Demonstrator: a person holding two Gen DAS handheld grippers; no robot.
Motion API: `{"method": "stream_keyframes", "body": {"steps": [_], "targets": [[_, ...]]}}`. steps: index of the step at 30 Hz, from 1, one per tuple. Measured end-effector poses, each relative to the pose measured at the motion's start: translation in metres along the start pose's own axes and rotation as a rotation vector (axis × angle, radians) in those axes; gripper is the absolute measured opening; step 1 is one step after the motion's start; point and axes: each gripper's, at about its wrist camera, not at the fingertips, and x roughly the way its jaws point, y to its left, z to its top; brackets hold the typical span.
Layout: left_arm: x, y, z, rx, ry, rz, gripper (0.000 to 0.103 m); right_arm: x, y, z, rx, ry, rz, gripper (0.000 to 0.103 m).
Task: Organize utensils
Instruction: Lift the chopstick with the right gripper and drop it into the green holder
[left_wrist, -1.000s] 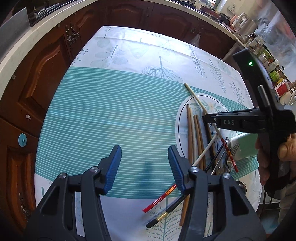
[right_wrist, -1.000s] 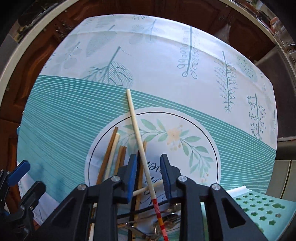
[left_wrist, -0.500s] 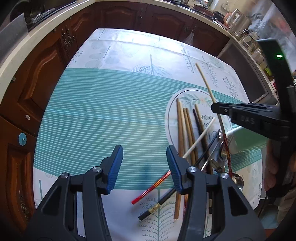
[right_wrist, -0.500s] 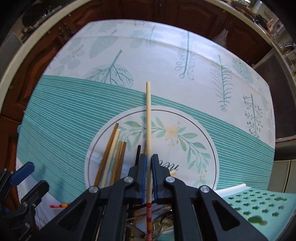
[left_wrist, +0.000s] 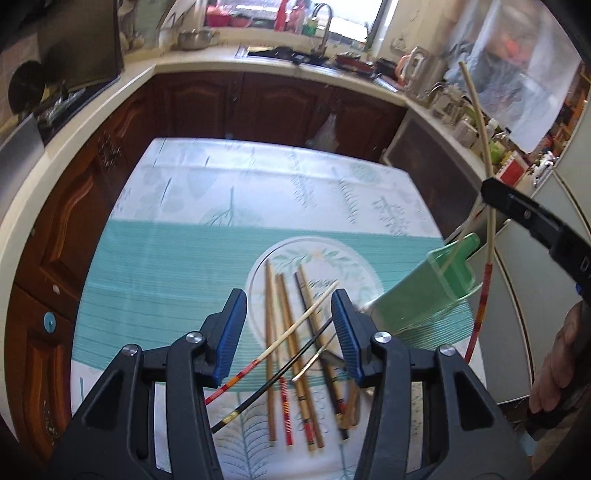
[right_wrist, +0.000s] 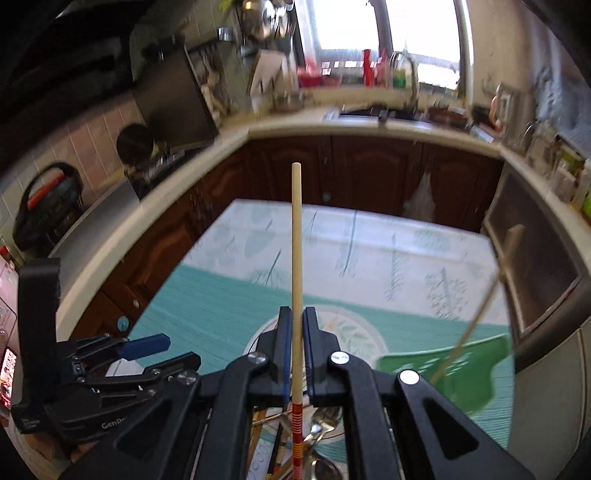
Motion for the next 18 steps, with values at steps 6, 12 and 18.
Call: {"method": "stream_keyframes", "body": {"steps": [6, 12, 18], "targets": [[-0.023, -0.039, 0.027, 0.072, -0.035, -0.019, 0.045, -0.057, -0.031, 0.026, -0.009, -0.161, -0.081, 0.005], [-0.027, -0.066, 0.058, 0.120, -0.090, 0.003, 0.045, -0.079, -0.063, 0.043, 0.004, -0.239, -0.128, 0.005], [-0.002, -0.073, 0.068, 0.098, -0.073, 0.013, 0.045, -0.060, -0.079, 0.028, 0.085, -0.325, -0.099, 0.005]]}}
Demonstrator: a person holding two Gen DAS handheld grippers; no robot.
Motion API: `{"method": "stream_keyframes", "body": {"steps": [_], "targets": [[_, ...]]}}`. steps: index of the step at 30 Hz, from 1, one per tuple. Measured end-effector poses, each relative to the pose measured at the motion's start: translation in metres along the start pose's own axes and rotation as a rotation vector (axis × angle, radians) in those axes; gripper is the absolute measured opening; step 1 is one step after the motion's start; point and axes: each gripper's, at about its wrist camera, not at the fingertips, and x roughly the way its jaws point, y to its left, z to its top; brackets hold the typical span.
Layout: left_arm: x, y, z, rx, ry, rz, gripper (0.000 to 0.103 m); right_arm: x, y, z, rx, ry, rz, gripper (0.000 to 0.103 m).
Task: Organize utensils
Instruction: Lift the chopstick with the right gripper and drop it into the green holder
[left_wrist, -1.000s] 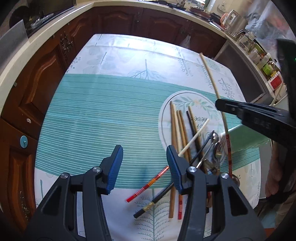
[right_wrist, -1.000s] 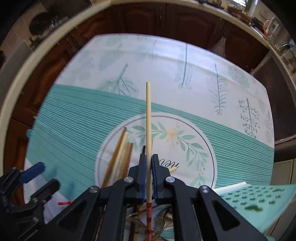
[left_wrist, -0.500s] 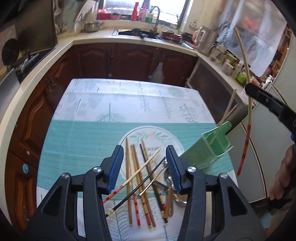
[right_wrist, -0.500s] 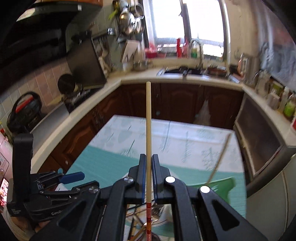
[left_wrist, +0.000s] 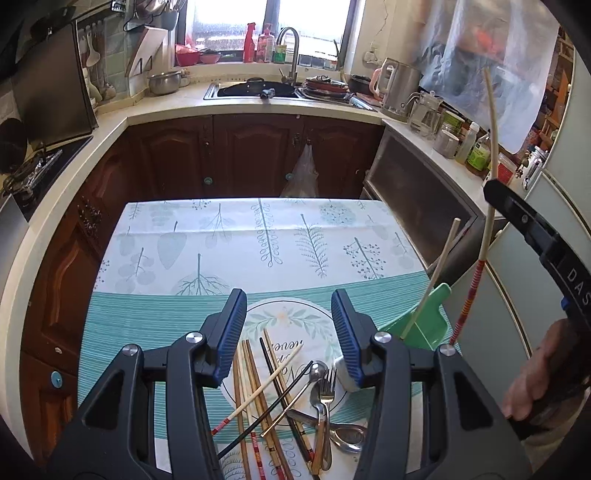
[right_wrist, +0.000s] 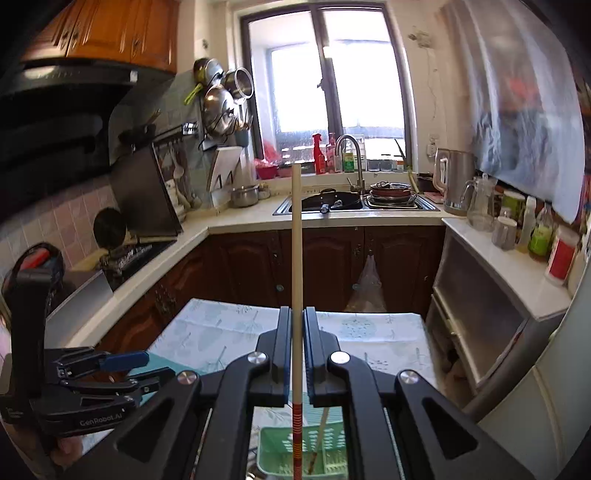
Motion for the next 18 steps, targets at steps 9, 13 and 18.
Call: {"method": "stream_keyframes", "body": {"steps": [9, 13, 18], "targets": [[0.039, 0.006, -0.024, -0.021, 0.013, -0.003, 0.045, 0.019, -0.001, -0.045, 0.035, -0.250, -0.036, 0.005], [0.049, 0.012, -0.037, -0.028, 0.019, 0.008, 0.045, 0.025, 0.000, -0.074, 0.027, -0.283, -0.046, 0.005], [0.053, 0.021, -0.053, -0.056, 0.037, -0.009, 0.045, 0.026, 0.005, -0.113, -0.013, -0.271, -0.055, 0.006]]}}
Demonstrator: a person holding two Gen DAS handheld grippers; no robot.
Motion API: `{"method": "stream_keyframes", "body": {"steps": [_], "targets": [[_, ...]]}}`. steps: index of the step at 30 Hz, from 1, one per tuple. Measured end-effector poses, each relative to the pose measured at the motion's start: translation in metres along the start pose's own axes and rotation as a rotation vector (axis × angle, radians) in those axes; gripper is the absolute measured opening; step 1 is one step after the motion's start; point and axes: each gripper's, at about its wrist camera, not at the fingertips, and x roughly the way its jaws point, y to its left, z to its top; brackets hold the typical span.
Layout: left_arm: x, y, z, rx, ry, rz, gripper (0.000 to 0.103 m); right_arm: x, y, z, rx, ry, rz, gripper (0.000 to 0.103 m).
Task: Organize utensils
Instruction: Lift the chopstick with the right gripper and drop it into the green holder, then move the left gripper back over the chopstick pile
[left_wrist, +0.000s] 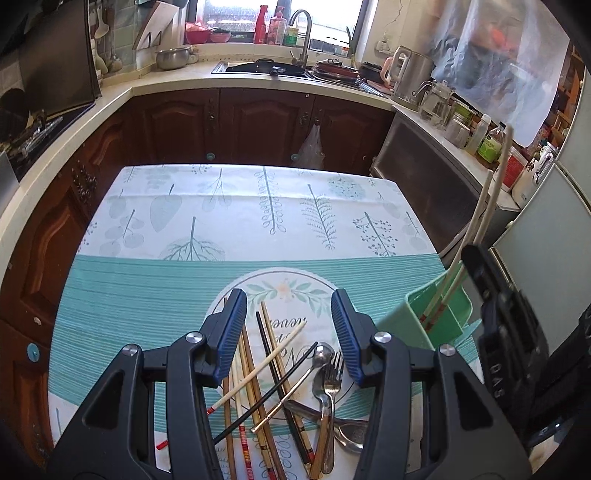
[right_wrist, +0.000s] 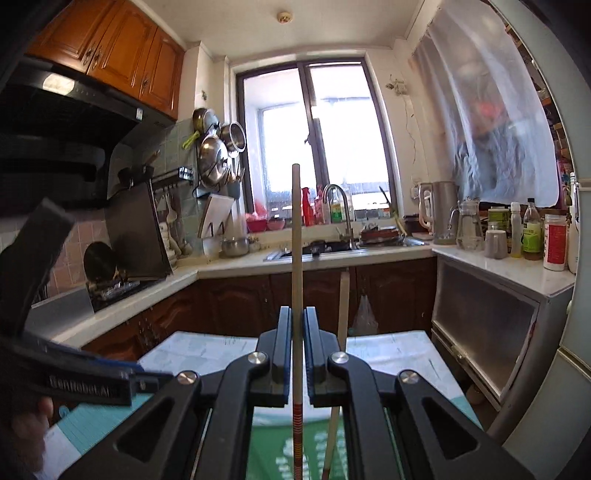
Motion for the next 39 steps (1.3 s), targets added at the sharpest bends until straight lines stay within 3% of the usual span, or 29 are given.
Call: {"method": "stream_keyframes", "body": {"steps": [4, 6, 8, 10, 17, 21, 26, 32, 39], "targets": [[-0.003, 0.005, -0.014, -0.003, 0.011, -0.011, 0.045, -0.003, 0.000, -0.018, -0.015, 0.088, -0.009, 0.006], [-0.005, 0.005, -0.021, 0.001, 0.019, -0.019, 0.045, -0.003, 0.000, -0.022, -0.025, 0.149, 0.007, 0.012], [-0.007, 0.005, -0.027, 0.007, 0.021, -0.022, 0.045, -0.006, -0.001, -0.022, -0.026, 0.194, 0.008, 0.028], [-0.011, 0.004, -0.034, 0.013, 0.022, -0.028, 0.045, -0.011, -0.003, -0.022, -0.020, 0.206, 0.001, 0.035], [-0.014, 0.000, -0.058, 0.042, 0.049, -0.045, 0.045, -0.031, -0.024, -0.027, 0.045, 0.239, -0.030, 0.041], [-0.009, 0.003, -0.067, 0.033, 0.071, -0.051, 0.045, -0.032, -0.037, -0.035, 0.079, 0.270, 0.011, 0.043], [-0.003, 0.008, -0.071, 0.018, 0.090, -0.033, 0.045, -0.032, -0.045, -0.036, 0.044, 0.257, 0.055, 0.056], [-0.005, 0.014, -0.071, -0.006, 0.082, -0.028, 0.045, -0.025, -0.065, -0.035, 0.071, 0.295, 0.211, 0.056], [-0.004, 0.013, -0.072, -0.008, 0.091, -0.034, 0.045, -0.027, -0.048, -0.043, -0.026, 0.347, 0.217, 0.056]]}}
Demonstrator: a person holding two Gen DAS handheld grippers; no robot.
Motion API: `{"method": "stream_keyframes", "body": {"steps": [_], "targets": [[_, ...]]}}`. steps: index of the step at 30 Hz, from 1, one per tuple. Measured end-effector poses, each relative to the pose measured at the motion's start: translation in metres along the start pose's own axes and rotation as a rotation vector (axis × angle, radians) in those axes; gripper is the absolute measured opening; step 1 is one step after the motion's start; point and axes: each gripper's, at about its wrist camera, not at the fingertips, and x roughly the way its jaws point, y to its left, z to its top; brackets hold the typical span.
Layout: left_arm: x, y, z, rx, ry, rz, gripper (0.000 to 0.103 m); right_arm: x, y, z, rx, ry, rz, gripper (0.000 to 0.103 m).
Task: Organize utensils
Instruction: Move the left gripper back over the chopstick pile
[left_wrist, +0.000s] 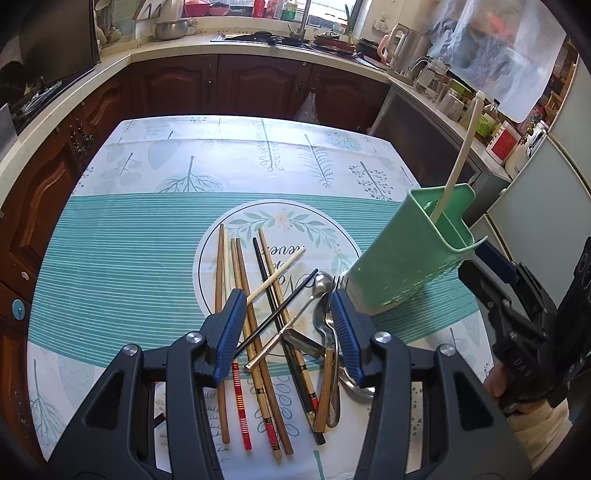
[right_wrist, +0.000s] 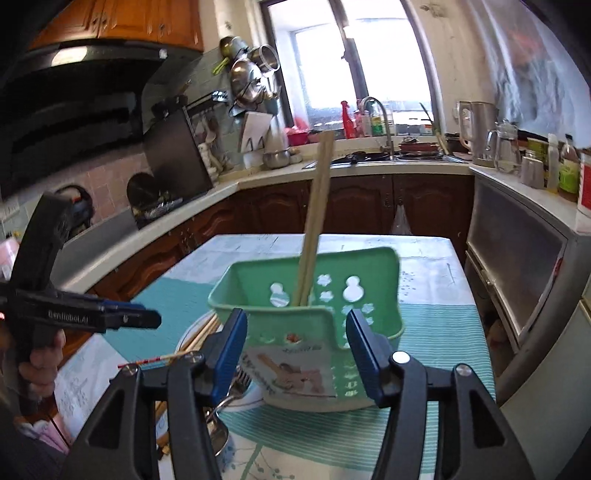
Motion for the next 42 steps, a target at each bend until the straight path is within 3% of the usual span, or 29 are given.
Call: {"method": "stream_keyframes", "body": {"steps": [4, 21, 34, 42], "targets": [[-0.002, 0.000, -0.001, 0.002, -0.002, -0.001, 0.045, 0.002, 0.017, -0.005, -0.056, 0.003, -0.069, 0.056], [-0.010, 0.012, -0.008, -0.017, -0.008, 0.001, 0.045, -0.004, 0.054, -0.010, -0.064, 0.019, -0.116, 0.056], [-0.017, 0.032, -0.010, 0.063, 0.045, 0.077, 0.045, -0.021, 0.067, 0.001, -0.006, 0.027, -0.167, 0.056], [-0.015, 0.044, -0.007, 0.143, 0.137, -0.022, 0.045, -0.017, 0.097, 0.003, 0.003, 0.117, -0.103, 0.055]]}}
